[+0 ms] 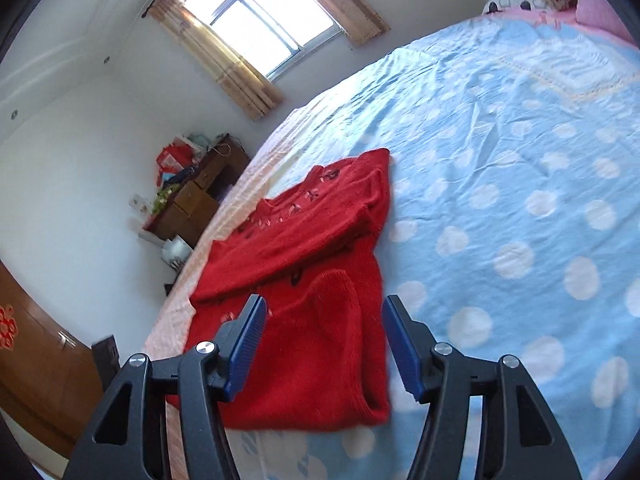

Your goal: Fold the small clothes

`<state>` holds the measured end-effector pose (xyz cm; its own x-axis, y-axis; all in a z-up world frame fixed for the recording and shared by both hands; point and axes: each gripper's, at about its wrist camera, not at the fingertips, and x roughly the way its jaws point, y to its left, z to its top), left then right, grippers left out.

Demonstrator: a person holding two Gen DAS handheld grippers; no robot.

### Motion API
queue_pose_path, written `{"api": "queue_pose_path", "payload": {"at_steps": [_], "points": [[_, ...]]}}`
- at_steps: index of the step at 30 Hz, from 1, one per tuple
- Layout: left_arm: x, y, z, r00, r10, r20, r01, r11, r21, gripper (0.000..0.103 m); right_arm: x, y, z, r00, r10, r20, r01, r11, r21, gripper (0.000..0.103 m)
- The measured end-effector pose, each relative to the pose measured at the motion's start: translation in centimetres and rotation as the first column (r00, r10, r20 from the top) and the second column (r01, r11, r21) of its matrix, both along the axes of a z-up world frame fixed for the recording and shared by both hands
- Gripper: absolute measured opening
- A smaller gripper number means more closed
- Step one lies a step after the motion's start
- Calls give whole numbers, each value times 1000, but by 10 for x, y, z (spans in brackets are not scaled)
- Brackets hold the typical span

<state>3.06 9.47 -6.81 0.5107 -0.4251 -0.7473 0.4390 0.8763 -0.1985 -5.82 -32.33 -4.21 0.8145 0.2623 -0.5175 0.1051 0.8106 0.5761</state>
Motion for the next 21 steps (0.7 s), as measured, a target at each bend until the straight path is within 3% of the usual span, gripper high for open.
{"api": "queue_pose_path", "payload": {"at_steps": [2,3,6,12,18,21], "points": [[-4,4,0,1000,14,10,-14,1000,-25,56,-6,1,0,1000,-1,-10,0,1000,-27,61],[-5,4,0,1000,16,10,-16,1000,-26,50,-9,3,-1,1000,-2,-14,2,999,-44,61],[-12,4,-1,1000,-1,11,2,1000,-18,16,-13,9,-5,1000,-10,-21,8,995,-96,61],[-12,3,-2,1000,-2,10,2,1000,-30,14,-1,25,-3,999,30,-26,-35,977,-212,61],[-3,-5,-2,1000,4,4,-4,1000,-11,26,37,43,-8,994,88,-67,-106,937,-334,61],[0,-6,-3,1000,21,-5,-21,999,-28,27,64,54,-20,987,117,-109,-149,916,-372,61]]}}
